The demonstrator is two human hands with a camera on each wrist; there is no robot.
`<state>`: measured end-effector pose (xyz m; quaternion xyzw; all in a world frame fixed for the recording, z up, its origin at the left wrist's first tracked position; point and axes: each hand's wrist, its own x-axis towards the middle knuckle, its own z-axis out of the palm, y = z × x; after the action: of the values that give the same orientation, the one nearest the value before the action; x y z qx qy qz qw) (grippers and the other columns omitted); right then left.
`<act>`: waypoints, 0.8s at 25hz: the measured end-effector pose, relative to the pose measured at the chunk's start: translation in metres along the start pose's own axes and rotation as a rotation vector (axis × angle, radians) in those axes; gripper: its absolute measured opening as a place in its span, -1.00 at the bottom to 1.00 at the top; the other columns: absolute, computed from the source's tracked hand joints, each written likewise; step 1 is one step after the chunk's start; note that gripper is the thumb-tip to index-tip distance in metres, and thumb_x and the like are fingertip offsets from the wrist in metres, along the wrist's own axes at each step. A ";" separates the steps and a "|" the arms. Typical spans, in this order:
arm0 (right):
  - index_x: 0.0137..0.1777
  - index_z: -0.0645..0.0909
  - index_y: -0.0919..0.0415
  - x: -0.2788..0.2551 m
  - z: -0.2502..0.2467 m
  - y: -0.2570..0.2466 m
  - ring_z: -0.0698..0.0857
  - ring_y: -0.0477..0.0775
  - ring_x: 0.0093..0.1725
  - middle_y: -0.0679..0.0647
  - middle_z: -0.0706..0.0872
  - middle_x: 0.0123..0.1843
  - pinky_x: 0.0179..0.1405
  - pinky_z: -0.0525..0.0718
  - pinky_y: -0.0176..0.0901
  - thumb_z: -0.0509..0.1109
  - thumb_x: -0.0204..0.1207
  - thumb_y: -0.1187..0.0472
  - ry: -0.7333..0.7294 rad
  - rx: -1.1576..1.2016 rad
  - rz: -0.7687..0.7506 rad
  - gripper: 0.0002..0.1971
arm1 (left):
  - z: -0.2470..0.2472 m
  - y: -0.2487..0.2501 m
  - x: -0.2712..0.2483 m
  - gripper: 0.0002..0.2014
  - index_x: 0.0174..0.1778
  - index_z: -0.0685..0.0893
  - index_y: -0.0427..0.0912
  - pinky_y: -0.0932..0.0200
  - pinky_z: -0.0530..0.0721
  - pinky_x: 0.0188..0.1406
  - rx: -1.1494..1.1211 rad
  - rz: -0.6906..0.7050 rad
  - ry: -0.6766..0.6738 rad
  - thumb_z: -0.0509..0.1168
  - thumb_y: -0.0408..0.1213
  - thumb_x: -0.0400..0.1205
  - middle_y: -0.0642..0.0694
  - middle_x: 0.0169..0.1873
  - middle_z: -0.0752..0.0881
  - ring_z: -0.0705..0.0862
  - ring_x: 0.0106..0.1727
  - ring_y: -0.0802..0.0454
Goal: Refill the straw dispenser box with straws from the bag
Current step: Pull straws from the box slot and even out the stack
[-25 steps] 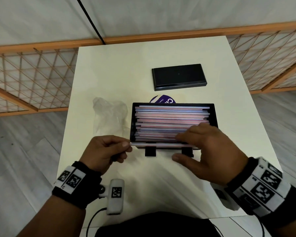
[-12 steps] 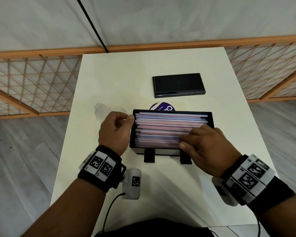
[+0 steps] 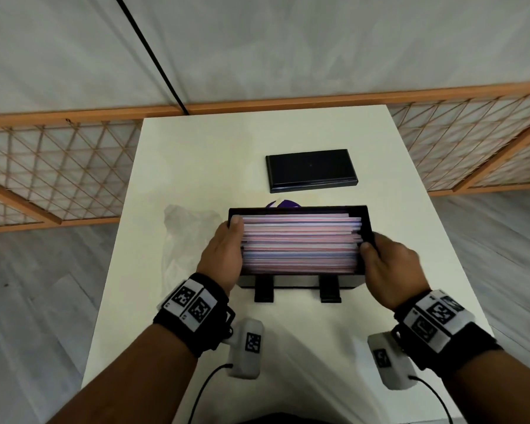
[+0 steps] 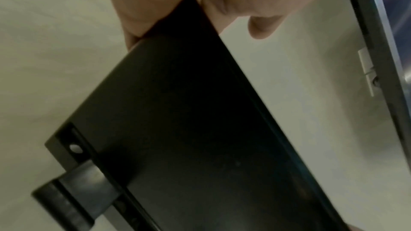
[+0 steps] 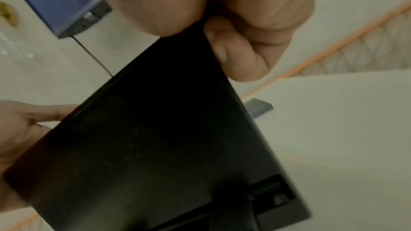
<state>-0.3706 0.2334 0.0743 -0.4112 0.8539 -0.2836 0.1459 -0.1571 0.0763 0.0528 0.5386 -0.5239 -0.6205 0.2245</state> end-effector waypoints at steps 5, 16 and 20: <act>0.22 0.65 0.20 0.016 -0.030 -0.028 0.68 0.30 -0.22 0.16 0.78 -0.21 -0.29 0.36 -0.10 0.06 0.66 0.10 0.199 -0.006 -0.314 -0.63 | -0.001 0.025 -0.009 -0.44 0.39 0.68 0.01 -0.05 0.64 0.38 -0.246 0.050 0.007 -0.02 0.27 0.76 -0.03 0.24 0.81 0.75 0.31 0.02; 0.18 0.67 0.22 0.021 -0.029 -0.033 0.71 0.30 -0.25 0.14 0.78 -0.25 -0.31 0.56 0.01 0.08 0.65 0.14 0.196 0.004 -0.352 -0.65 | -0.005 0.031 -0.009 -0.35 0.39 0.69 0.04 0.05 0.66 0.30 -0.300 -0.012 -0.022 0.00 0.36 0.62 0.00 0.22 0.83 0.79 0.23 0.11; 0.16 0.68 0.21 0.017 -0.015 -0.003 0.75 0.35 -0.17 0.14 0.81 -0.19 -0.20 0.65 0.04 0.09 0.62 0.12 0.117 0.045 -0.273 -0.64 | 0.000 0.023 -0.015 -0.36 0.32 0.71 0.05 0.12 0.61 0.27 -0.249 -0.065 -0.033 0.01 0.39 0.60 0.00 0.20 0.81 0.76 0.23 0.11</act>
<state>-0.3868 0.2237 0.0881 -0.5027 0.7905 -0.3436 0.0651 -0.1588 0.0802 0.0799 0.5128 -0.4287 -0.6965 0.2609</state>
